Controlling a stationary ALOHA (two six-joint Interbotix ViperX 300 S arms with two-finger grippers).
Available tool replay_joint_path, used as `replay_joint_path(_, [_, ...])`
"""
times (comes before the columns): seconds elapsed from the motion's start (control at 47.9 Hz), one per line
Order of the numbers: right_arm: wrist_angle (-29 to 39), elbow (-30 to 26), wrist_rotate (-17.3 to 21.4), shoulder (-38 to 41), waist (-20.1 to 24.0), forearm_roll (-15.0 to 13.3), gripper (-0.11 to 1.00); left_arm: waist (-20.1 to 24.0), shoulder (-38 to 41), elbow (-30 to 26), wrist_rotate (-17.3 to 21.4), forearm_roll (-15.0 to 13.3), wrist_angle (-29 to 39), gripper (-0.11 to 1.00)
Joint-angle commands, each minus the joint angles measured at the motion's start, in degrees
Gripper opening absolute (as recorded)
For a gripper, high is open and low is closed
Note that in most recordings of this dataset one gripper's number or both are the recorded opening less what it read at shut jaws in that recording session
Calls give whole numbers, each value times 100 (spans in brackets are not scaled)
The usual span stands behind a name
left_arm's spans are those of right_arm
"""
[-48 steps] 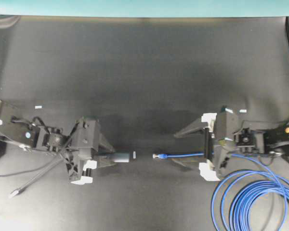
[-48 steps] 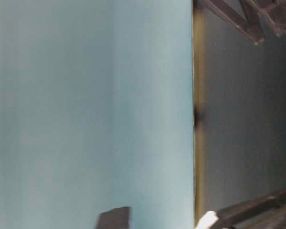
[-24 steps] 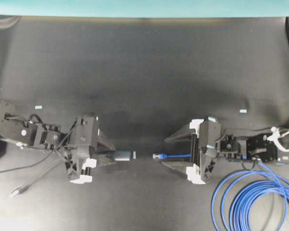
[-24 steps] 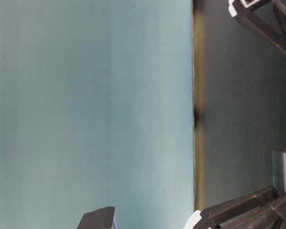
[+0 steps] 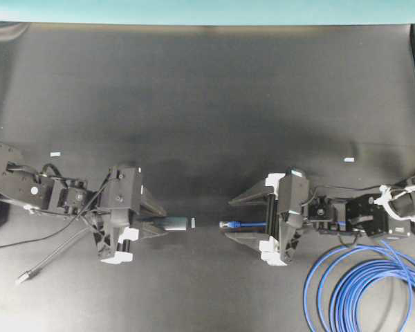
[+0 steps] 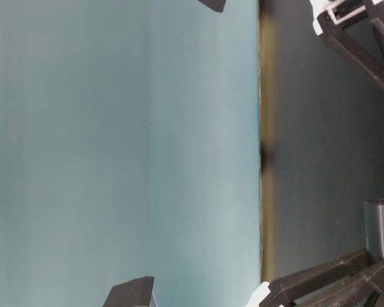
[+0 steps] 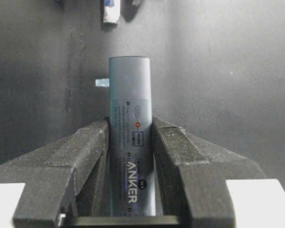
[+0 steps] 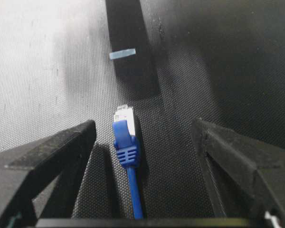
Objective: Insert the LAN cable into the hub.
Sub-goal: 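Lower the right gripper over the blue cable's plug end and close, then lift the hub with the left gripper and the plug with the right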
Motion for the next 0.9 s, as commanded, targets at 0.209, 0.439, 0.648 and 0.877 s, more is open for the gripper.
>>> replay_joint_path(0.209, [325, 44, 44, 88, 360, -18, 74, 18, -79, -97, -9, 18, 53, 28])
replay_joint_path(0.439, [923, 35, -35, -18, 378, -18, 74, 18, -79, -97, -9, 18, 79, 28])
replay_joint_path(0.648, [1608, -70, -519, -70, 387, -18, 74, 18, -70, -105, -9, 18, 211, 28])
replay_joint_path(0.877, [1890, -88, -738, -70, 387, -9, 74, 26, -53, -105, -9, 18, 211, 28])
